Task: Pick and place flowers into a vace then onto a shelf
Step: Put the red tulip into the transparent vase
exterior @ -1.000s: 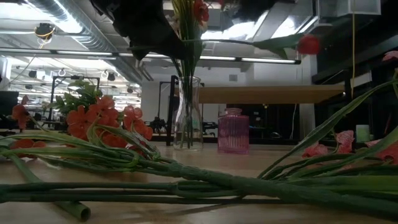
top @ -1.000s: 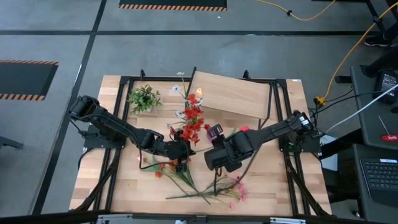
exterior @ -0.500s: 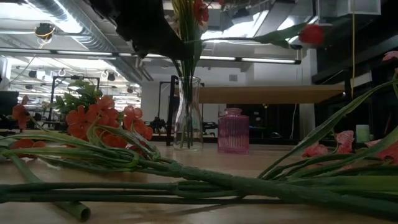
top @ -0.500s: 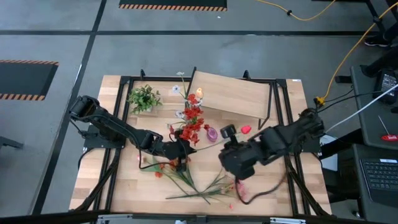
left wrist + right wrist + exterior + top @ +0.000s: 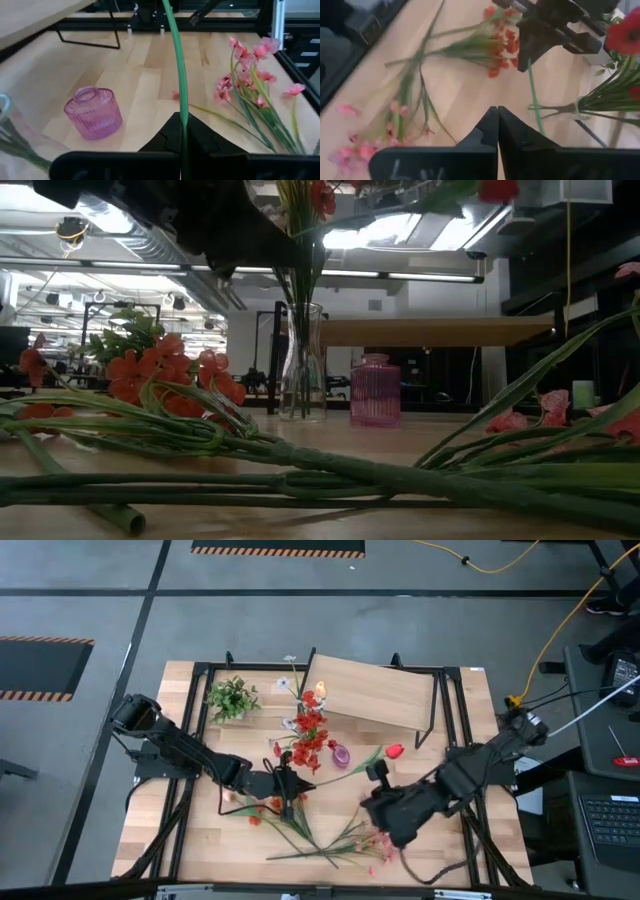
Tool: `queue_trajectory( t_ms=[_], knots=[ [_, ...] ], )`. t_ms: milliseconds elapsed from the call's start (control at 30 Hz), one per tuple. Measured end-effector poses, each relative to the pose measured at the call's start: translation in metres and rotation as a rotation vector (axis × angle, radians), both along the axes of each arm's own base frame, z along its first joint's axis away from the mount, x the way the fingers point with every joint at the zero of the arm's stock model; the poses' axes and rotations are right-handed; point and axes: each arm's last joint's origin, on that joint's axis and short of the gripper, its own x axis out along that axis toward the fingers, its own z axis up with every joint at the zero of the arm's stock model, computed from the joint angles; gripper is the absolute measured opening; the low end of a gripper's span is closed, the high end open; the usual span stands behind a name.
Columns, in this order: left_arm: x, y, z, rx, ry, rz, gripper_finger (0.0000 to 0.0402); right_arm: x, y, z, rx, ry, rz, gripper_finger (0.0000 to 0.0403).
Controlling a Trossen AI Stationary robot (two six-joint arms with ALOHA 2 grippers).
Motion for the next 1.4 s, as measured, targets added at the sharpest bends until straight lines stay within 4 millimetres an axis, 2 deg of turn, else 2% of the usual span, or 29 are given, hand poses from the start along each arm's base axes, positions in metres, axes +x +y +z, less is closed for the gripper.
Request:
queue_trajectory(
  t_ms=[133, 333, 467, 667, 867, 1000, 1167, 1300, 1400],
  knots=[
    [0.001, -0.001, 0.004, 0.008, -0.048, 0.014, 0.0002, -0.02, -0.003, -0.009, 0.097, -0.141, 0.035, 0.0002],
    [0.004, -0.001, 0.015, 0.027, -0.147, 0.008, 0.0002, -0.037, -0.011, -0.044, 0.164, -0.244, 0.064, 0.0002],
    [0.007, 0.001, 0.022, 0.042, -0.213, 0.014, 0.0002, -0.042, -0.014, -0.072, 0.183, -0.302, 0.078, 0.0002],
    [0.008, 0.001, 0.035, 0.118, -0.329, 0.029, 0.0002, -0.043, -0.026, -0.108, 0.22, -0.508, 0.102, 0.0002],
    [0.008, 0.001, 0.038, 0.128, -0.352, 0.027, 0.0002, -0.043, -0.042, -0.115, 0.275, -0.793, 0.087, 0.0002],
    [0.008, 0.0, 0.038, 0.136, -0.357, 0.001, 0.0002, -0.042, -0.057, -0.112, 0.312, -0.937, 0.033, 0.0002],
    [0.008, -0.001, 0.038, 0.185, -0.357, -0.065, 0.0002, -0.037, -0.071, -0.109, 0.375, -0.99, -0.027, 0.0003],
    [0.008, -0.002, 0.038, 0.211, -0.354, -0.075, 0.0002, -0.033, -0.077, -0.109, 0.423, -0.977, 0.074, 0.0005],
    [0.008, -0.002, 0.038, 0.25, -0.352, -0.099, 0.0002, -0.032, -0.08, -0.108, 0.432, -0.989, 0.092, 0.0022]
  ],
)
